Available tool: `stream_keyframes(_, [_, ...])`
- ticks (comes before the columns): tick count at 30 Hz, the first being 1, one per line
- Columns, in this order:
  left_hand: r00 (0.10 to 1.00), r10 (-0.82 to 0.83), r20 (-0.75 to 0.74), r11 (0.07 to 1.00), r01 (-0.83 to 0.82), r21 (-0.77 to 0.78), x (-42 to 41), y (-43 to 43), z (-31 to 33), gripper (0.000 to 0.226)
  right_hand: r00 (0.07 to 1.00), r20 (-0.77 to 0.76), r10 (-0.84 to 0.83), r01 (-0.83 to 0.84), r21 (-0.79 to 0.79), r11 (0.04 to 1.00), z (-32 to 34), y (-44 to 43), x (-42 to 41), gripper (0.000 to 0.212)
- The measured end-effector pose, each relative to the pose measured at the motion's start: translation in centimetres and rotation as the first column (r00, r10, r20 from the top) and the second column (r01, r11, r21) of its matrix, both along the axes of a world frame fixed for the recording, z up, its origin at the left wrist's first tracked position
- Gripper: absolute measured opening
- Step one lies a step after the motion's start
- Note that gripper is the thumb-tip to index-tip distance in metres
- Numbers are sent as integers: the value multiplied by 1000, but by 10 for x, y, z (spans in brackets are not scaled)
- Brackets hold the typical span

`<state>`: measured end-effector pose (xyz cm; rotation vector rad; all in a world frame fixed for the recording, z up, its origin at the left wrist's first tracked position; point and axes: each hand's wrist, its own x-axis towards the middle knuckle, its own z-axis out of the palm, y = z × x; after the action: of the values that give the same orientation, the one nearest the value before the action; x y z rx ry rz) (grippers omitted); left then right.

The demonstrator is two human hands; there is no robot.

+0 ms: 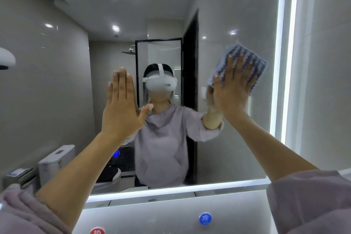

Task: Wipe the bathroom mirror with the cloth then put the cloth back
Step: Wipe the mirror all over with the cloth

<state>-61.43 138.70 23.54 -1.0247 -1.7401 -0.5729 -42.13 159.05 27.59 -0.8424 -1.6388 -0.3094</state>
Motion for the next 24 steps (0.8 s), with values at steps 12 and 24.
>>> stream_keyframes(12, [1000,-13,15,1000,13,2,-1,1,-1,94,922,386,-18,-148,396,906,44,-64,-68,64])
stream_keyframes(24, [1000,3,10,1000,-3,-4,0,0,-1,93,842,533,-84,-220,482,848,72,-50,-55,64])
